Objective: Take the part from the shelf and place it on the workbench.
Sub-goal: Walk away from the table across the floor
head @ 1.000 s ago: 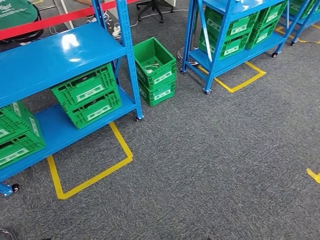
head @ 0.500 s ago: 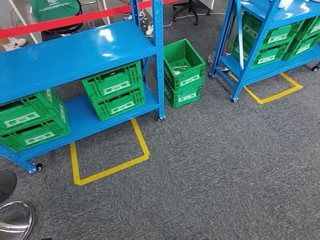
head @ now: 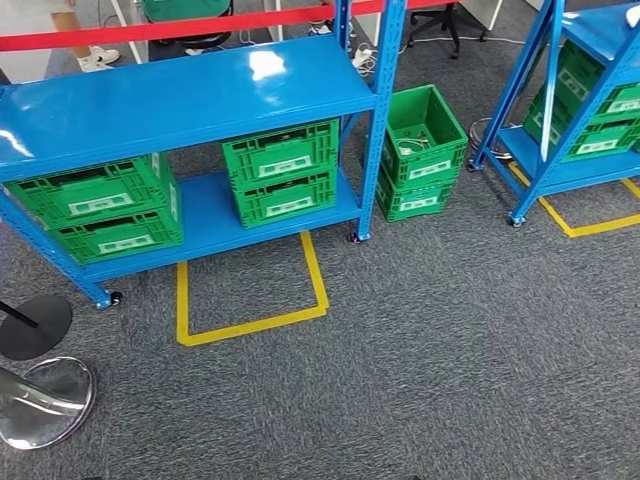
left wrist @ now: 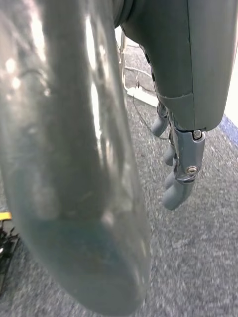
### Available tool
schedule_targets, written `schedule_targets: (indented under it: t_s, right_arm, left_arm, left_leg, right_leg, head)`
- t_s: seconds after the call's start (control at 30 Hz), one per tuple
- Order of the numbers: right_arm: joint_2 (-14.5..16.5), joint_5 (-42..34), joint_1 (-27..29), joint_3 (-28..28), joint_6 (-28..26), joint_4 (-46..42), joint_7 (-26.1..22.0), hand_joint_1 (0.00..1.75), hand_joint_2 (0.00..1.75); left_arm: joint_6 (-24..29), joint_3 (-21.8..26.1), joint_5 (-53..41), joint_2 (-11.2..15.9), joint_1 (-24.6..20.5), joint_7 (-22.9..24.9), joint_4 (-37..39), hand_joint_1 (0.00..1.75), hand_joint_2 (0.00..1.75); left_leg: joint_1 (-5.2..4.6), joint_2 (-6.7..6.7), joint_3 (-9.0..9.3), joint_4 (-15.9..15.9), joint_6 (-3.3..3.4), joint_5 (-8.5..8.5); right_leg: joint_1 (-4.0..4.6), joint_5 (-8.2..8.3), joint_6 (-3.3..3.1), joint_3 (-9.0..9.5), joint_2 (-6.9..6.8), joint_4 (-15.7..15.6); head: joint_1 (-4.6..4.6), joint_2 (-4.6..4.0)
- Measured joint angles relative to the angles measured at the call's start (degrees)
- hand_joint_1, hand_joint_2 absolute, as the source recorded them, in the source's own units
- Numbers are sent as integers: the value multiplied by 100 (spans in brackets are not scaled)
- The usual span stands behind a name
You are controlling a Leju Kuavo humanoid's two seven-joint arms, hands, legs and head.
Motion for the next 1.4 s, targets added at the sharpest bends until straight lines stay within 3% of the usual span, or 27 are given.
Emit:
schedule_targets:
  t_s: [0.07, 0.13, 0.17, 0.2, 0.23, 0.33, 0.47, 0.5, 0.57, 0.6, 0.67, 0.7, 0.77, 0.8, 0.83, 0.93, 0.97, 1.03, 1.1, 1.17, 1.3, 1.4]
  right_arm:
    - [0, -1, -11, 1, -2, 0, -4, 0, 0]
    - [0, -2, 7, 1, -3, 0, -7, 0, 0]
    - [0, -2, 20, 2, -1, 1, -7, 0, 0]
    - [0, -2, 31, 2, 1, 1, -7, 0, 0]
    - [0, -2, 36, 2, 2, 2, -7, 0, 0]
    - [0, -2, 32, 2, 2, 1, -7, 0, 0]
    - [0, -2, 31, 2, 2, 0, -7, 0, 0]
    - [0, -3, 29, 2, 2, 1, -7, 0, 0]
    - [2, -3, 26, 2, 10, 2, -7, 0, 0]
    - [4, -3, 24, 1, 16, 1, -6, 0, 0]
    - [8, -1, 25, 0, 23, 0, -3, 0, 0]
    - [9, 2, 27, -1, 20, -1, -1, 0, 0]
    - [9, 7, 30, -1, 11, 0, -1, 0, 0]
    - [9, 5, 32, -1, 1, 0, -7, 0, 0]
    - [10, -3, 31, -1, -10, 0, -7, 0, 0]
    - [11, -64, 6, -3, -12, 0, 33, 0, 0]
    - [11, -87, -4, -5, -3, 0, 57, 0, 0]
    - [10, -116, -18, -10, 19, 0, 106, 0, 0]
    - [9, -133, -21, -14, 44, 0, 151, 0, 0]
    - [10, -159, -20, -19, 62, 0, 185, 0, 0]
    - [11, -222, -20, -50, 88, 0, 216, 0, 175]
    - [10, -393, 0, -43, 158, -5, 228, 0, 175]
  left_arm:
    - [1, 0, 0, 3, 9, 0, 0, 0, 0]
    - [2, 0, 1, 2, -10, 0, 0, 0, 0]
    - [2, 0, 1, 0, -16, 0, 0, 0, 0]
    - [2, 0, 1, -2, -14, 0, 0, 0, 0]
    - [2, 0, 1, -3, -8, 0, 0, 0, 0]
    - [2, 0, 1, -4, 0, 0, 0, 0, 0]
    - [2, 0, 1, -4, -1, 0, 0, 0, 0]
    - [3, 0, 1, -4, -2, 0, 0, 0, 0]
    - [6, 0, -2, 0, 4, 2, 0, 0, 0]
    - [10, 0, -5, 2, 14, 9, 0, 0, 0]
    - [22, -1, -20, 5, 16, 29, 0, 0, 0]
    - [27, -1, -27, 2, 2, 40, 0, 0, 0]
    - [37, -2, -37, -4, -18, 59, 0, 0, 0]
    - [43, -2, -40, -6, -13, 70, 0, 0, 0]
    - [54, -2, -44, -5, -4, 78, 0, 0, 0]
    - [119, -2, -58, 1, 7, 59, 0, 0, 0]
    - [143, -2, -62, 0, 2, 50, 0, 0, 0]
    - [177, -2, -65, -4, -3, 47, 0, 0, 0]
    - [197, -2, -67, -8, 7, 48, 0, 0, 87]
    - [213, -2, -68, -9, 9, 48, 0, 0, 175]
    - [225, -4, -61, -14, 0, 48, 0, 0, 175]
    - [202, -117, 65, -10, 28, 54, -3, 0, 175]
  left_leg:
    - [28, -109, 14, -27, 71, 20]
    - [38, -233, 13, -31, 118, 25]
    - [35, -303, 12, -30, 127, 24]
    - [33, -377, 13, -28, 129, 23]
    - [31, -452, 17, -27, 129, 22]
    - [33, -613, 34, -24, 126, 22]
    - [35, -634, 38, -23, 124, 22]
    - [38, -661, 39, -22, 114, 19]
    - [38, -778, 12, -12, 42, 27]
    - [35, -736, -33, 41, -25, -2]
    - [38, -529, -271, 443, -149, -215]
    - [34, -363, -451, 810, -174, -398]
    - [47, -306, -773, 1435, -196, -615]
    - [51, -303, -819, 1515, -200, -581]
    - [54, -300, -754, 1383, -197, -450]
    - [48, -229, -208, 373, -157, 12]
    - [47, -202, -80, 137, -139, 60]
    - [46, -188, 1, -21, -122, 42]
    - [44, -190, 6, -23, -116, 42]
    - [36, -189, 6, -23, -96, 38]
    - [33, -189, 6, -21, -51, 34]
    - [28, -189, 6, -19, -36, 31]
  right_leg:
    - [-17, -195, 57, -95, 218, 277]
    - [-30, -554, 83, -438, 484, 991]
    - [-30, -686, 87, -627, 533, 1352]
    - [-29, -722, 85, -762, 556, 1572]
    - [-29, -640, 79, -800, 567, 1577]
    - [-33, -194, 56, -594, 596, 1000]
    - [-35, -111, 51, -530, 612, 852]
    - [-45, -35, 46, -448, 701, 660]
    - [-68, 93, 4, -264, 875, 249]
    - [-80, 150, -42, -176, 908, 65]
    - [-74, 166, -146, -135, 725, 13]
    - [-68, 165, -172, -131, 643, 7]
    - [-58, 151, -195, -127, 494, 7]
    - [-56, 143, -197, -123, 441, 7]
    - [-57, 135, -193, -115, 397, 7]
    - [-40, 102, -141, -95, 316, 18]
    - [-23, 89, -118, -107, 303, 24]
    - [13, 53, -174, -130, 299, 26]
    - [20, 66, -232, -123, 302, -8]
    - [14, 106, -168, -104, 304, -53]
    - [10, 132, -94, -81, 306, -103]
    - [3, 136, -56, -77, 306, -110]
  head:
    - [24, 0]
    - [52, 0]
    - [56, 0]
    - [56, 0]
    - [56, 0]
    - [54, 0]
    - [54, 0]
    - [56, 0]
    - [55, 0]
    - [41, 0]
    - [8, 0]
    - [-6, 0]
    - [-7, 0]
    - [-7, 0]
    - [-7, 0]
    - [-11, 0]
    - [-8, 0]
    - [2, 0]
    - [14, 0]
    - [16, 0]
    - [16, 0]
    - [15, 0]
